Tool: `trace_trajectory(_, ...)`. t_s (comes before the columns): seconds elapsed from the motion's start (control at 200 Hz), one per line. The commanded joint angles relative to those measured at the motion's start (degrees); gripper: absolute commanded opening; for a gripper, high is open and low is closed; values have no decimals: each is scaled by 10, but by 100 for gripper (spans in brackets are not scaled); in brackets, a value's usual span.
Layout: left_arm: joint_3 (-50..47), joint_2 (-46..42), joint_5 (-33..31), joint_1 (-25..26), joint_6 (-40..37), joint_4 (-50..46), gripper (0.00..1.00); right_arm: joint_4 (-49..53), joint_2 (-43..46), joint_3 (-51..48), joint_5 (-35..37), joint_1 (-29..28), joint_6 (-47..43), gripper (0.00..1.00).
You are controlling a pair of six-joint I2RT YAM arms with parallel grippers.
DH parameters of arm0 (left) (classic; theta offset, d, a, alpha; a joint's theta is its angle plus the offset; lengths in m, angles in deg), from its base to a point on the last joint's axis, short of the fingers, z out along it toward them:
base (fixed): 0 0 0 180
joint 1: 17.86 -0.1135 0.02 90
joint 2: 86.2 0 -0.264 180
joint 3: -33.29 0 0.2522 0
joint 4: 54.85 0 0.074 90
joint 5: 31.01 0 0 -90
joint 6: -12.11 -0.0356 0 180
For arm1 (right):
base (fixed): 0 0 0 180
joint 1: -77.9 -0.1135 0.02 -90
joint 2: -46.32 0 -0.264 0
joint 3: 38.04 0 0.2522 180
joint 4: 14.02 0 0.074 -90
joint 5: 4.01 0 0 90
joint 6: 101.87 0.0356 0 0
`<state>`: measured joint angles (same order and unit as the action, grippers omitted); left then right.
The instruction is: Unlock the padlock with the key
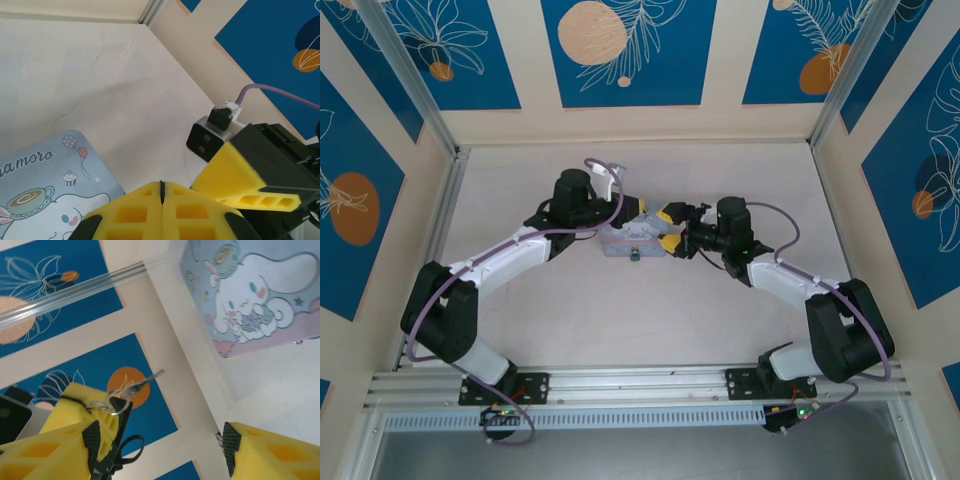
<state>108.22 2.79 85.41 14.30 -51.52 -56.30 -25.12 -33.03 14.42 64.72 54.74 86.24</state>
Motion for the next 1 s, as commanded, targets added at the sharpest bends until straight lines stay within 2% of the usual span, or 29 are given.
trace_trajectory(0.0, -10, 1, -9, 5, -18, 35, 0, -11, -8, -5, 37, -14, 60, 68)
trace_trajectory(0.275, -15, 1, -6, 7, -15, 41, 0, -49, -20, -3, 49, -21, 69, 67)
trace_trajectory(0.37, 9, 11, -9, 7, -6, -3, 0, -34, -8, 3, 43, -17, 25, 65)
trace_trajectory(0.435, 25, 19, -5, 7, 14, -27, 0, 25, 15, 10, 50, -12, -25, 65)
trace_trajectory(0.6, 78, 41, 0, 7, 87, -114, 0, 169, 85, 23, 101, 5, -208, 65)
trace_trajectory(0.72, 118, 59, 18, 5, 143, -174, 0, 257, 106, 67, 122, 7, -409, 65)
trace_trajectory(0.84, 156, 76, 39, 2, 190, -228, 0, 331, 104, 113, 201, -38, -615, 65)
trace_trajectory(0.995, 189, 87, 58, 3, 216, -276, 0, 357, 79, 136, 286, -89, -741, 58)
